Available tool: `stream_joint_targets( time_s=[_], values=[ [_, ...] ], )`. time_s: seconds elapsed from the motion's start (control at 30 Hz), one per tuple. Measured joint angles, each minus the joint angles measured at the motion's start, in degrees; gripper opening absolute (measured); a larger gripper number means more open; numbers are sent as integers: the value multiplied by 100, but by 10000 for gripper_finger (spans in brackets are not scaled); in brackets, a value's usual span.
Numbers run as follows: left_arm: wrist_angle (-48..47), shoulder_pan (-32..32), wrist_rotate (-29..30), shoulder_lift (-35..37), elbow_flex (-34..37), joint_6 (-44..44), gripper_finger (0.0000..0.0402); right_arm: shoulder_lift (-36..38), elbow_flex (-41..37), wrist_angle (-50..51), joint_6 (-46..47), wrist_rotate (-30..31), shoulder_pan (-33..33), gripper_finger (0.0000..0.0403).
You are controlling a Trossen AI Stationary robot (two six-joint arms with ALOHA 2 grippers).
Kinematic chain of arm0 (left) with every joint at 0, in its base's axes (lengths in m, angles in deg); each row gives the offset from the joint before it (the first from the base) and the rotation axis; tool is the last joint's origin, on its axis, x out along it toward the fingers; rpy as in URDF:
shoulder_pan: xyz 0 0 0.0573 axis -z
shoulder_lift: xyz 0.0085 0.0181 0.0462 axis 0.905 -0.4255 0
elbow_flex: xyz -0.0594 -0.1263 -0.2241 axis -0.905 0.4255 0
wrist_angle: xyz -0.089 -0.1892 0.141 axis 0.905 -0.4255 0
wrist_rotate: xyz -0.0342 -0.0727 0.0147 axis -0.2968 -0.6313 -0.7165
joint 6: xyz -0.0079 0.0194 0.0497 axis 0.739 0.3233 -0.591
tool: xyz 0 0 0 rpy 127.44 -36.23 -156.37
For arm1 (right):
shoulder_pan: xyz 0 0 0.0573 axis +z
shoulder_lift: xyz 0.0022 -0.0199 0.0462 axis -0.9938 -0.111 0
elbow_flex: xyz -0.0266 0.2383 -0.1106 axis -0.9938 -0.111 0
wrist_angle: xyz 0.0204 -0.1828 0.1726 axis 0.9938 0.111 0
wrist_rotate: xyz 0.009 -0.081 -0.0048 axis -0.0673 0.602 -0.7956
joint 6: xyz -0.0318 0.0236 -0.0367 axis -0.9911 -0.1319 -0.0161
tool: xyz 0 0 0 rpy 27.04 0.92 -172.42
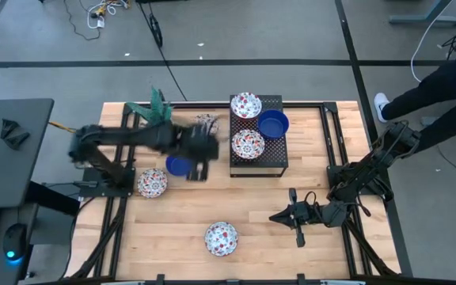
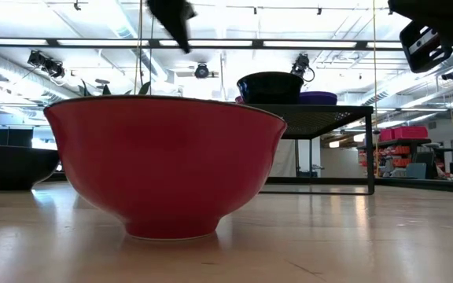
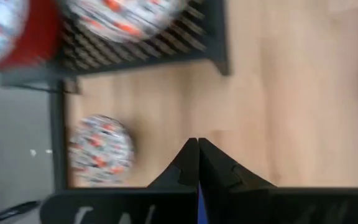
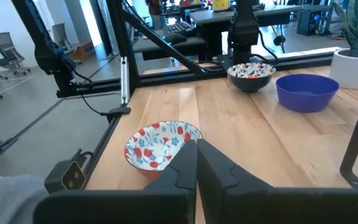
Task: Pick & Place Mini bowls
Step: Stack the bottom orange white bowl on top of the orange and white bowl on the shelf
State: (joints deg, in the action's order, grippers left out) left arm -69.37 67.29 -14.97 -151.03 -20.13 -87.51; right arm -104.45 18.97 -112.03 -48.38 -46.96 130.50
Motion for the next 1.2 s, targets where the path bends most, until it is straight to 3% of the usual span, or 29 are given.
stream_joint_targets(
  time_s=[0.17,0.33,0.57,0.7,0.8,0.97,1.1,1.2],
  values=[
    [1273,1133,467,1098,2068,1484,2,-205,0,-70,28,-4,0,13],
    [2566,2540,1056,1696,3528,3183,3,-566,-2,-511,12,-10,-56,13],
    [4688,4222,2505,1398,4522,4445,2,-1105,-2,-1641,13,-88,-339,13],
    [5022,4834,3356,959,4669,5141,2,-1323,253,-1808,102,-698,-710,14],
    [4865,5111,3615,597,4694,5787,2,-1435,789,-1196,153,-1302,-984,25],
    [4591,5289,3653,141,4685,6910,4,-1584,2060,1049,-47,-1906,-1346,57],
    [4073,5298,3199,-64,4685,8235,5,-1737,2931,2391,-304,-2142,-1602,85],
    [3607,5233,2707,-121,4683,9221,6,-1842,3329,2705,-541,-2262,-1755,102]
  ],
)
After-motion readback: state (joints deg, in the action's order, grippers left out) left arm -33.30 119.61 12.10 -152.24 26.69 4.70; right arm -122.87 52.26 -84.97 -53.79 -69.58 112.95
